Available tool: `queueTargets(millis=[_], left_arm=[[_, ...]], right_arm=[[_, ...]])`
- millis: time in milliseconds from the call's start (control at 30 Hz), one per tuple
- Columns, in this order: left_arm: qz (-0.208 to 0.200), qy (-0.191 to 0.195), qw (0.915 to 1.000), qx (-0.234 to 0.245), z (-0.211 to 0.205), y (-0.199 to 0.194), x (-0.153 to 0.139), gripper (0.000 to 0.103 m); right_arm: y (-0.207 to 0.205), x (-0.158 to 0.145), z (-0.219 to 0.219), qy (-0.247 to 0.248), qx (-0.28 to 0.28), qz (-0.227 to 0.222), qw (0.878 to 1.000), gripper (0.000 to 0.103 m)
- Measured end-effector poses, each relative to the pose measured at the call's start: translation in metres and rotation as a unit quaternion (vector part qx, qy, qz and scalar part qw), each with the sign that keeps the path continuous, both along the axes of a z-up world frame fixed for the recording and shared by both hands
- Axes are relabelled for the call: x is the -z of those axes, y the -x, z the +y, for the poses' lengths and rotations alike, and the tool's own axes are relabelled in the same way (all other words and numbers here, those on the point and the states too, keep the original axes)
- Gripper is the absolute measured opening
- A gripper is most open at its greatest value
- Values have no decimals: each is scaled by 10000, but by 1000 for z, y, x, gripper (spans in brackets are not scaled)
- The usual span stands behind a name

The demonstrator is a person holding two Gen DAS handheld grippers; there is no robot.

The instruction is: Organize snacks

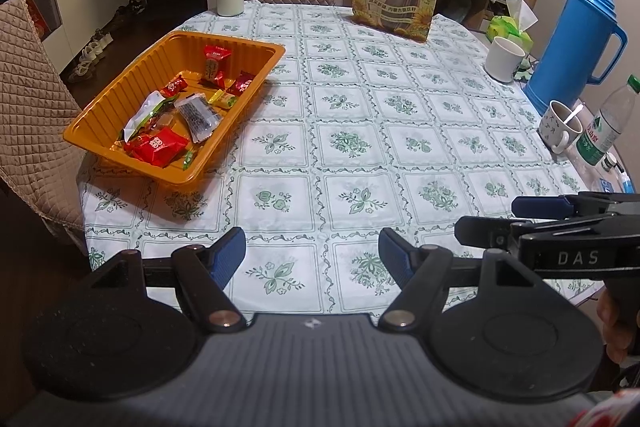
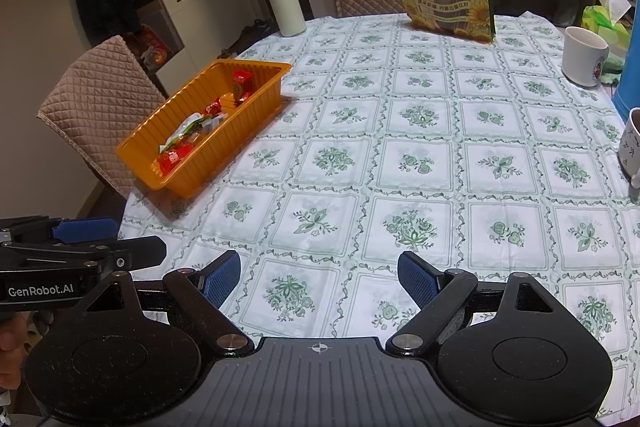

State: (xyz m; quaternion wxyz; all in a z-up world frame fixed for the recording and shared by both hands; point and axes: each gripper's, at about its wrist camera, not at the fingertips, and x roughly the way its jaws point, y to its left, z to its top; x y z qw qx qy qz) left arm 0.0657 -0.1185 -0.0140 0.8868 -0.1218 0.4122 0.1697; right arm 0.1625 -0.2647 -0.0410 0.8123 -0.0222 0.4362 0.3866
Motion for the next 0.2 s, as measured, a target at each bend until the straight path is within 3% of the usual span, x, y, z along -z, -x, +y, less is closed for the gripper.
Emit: queueTargets(millis=[100,200], left_arm=[[13,-12,10000,-45,0,0,0,71],[52,-24,9999,-122,-1,1,1,79]], right_arm=[[-1,0,0,-4,-26,8,10000,85],[-3,1,1,-6,-66,22,10000,85]])
